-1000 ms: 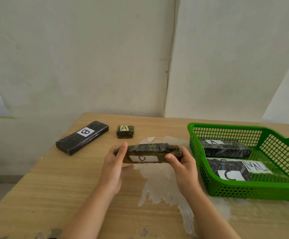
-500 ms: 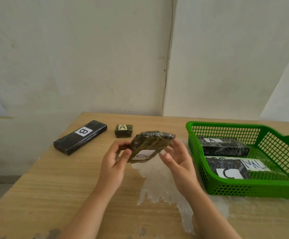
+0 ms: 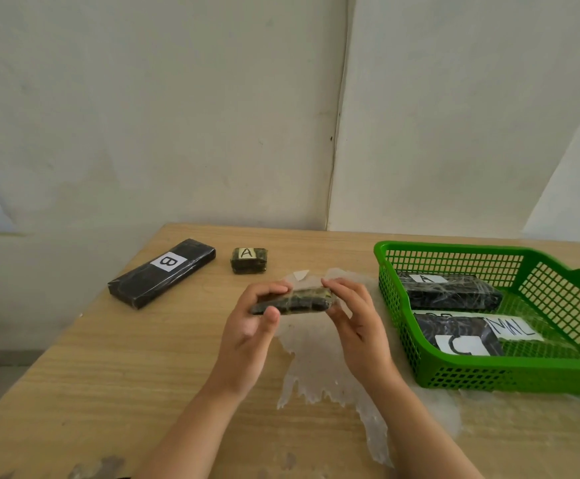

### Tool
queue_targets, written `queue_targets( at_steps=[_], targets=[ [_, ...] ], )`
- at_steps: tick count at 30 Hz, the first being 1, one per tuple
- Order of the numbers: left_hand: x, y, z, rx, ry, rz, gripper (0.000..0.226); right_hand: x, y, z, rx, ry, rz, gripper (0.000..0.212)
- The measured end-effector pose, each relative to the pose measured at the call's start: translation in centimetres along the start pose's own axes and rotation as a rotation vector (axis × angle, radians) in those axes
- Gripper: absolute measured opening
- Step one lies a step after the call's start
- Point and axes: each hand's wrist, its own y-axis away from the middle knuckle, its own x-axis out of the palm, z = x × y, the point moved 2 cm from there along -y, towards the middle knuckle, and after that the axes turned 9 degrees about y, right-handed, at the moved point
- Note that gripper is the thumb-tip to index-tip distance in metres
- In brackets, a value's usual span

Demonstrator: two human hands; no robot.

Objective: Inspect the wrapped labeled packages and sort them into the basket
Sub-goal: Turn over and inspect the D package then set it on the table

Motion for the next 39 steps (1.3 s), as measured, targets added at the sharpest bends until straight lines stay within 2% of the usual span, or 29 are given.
queue_targets(
  at_steps=[2,5,8,11,15,17,20,21,24,25,27,29,31,33,34,36,39],
  targets=[
    [-0.1,0.0,0.0,-0.003,-0.004,-0.027,0.038,0.0,0.3,0.2,0.047,-0.104,0.065,0.037],
    [0.0,0.0,0.0,0.056,-0.057,-0.024,0.033,0.2,1.0,0.8,0.078,-0.213,0.185,0.054],
    [0.3,0.1,0.4,0.072,-0.072,0.033,0.021,0.5,1.2,1.9,0.044,-0.239,0.165,0.050],
    [0.3,-0.1,0.4,0.035,0.024,0.042,0.019,0.8,1.2,2.6,0.048,-0.269,0.130,0.047],
    [-0.2,-0.3,0.4,0.053,0.099,-0.006,0.033,1.2,1.0,2.1,0.071,-0.147,0.146,0.047],
    [-0.6,-0.5,0.5,0.043,0.165,-0.066,0.033,1.1,0.7,1.6,0.147,-0.055,0.176,0.048],
    [-1.5,-1.0,0.3,0.004,0.377,-0.157,0.036,0.8,0.4,1.3,0.281,0.055,0.160,0.033],
    [-1.7,-1.1,0.2,-0.006,0.444,-0.157,0.036,0.7,0.4,1.1,0.341,0.063,0.158,0.035],
    [-2.0,-1.2,-0.2,-0.032,0.617,-0.091,0.036,0.5,0.7,0.7,0.504,-0.145,0.205,0.068],
    [-2.1,-1.2,-0.2,-0.039,0.658,-0.063,0.036,0.5,0.8,0.7,0.501,-0.261,0.211,0.072],
    [-2.4,-1.2,-0.4,-0.044,0.693,-0.050,0.040,0.8,0.8,0.8,0.460,-0.444,0.201,0.065],
    [-2.9,-1.5,-0.4,-0.045,0.649,-0.118,0.050,1.0,0.8,0.9,0.426,-0.503,0.151,0.049],
    [-3.3,-1.6,-0.4,-0.006,0.479,-0.230,0.046,1.0,0.7,0.7,0.425,-0.481,0.058,0.033],
    [-3.1,-1.3,-0.3,0.042,0.238,-0.289,0.042,0.7,0.5,0.9,0.407,-0.404,-0.009,0.033],
    [-2.7,-1.1,-0.2,0.042,0.163,-0.282,0.047,0.5,0.4,1.0,0.390,-0.360,-0.029,0.036],
    [-2.0,-0.6,0.4,0.021,0.066,-0.267,0.059,0.3,0.3,1.4,0.357,-0.311,-0.055,0.041],
    [-1.4,-0.4,0.6,0.024,-0.003,-0.324,0.054,0.3,0.4,1.7,0.315,-0.327,-0.066,0.043]
  ],
)
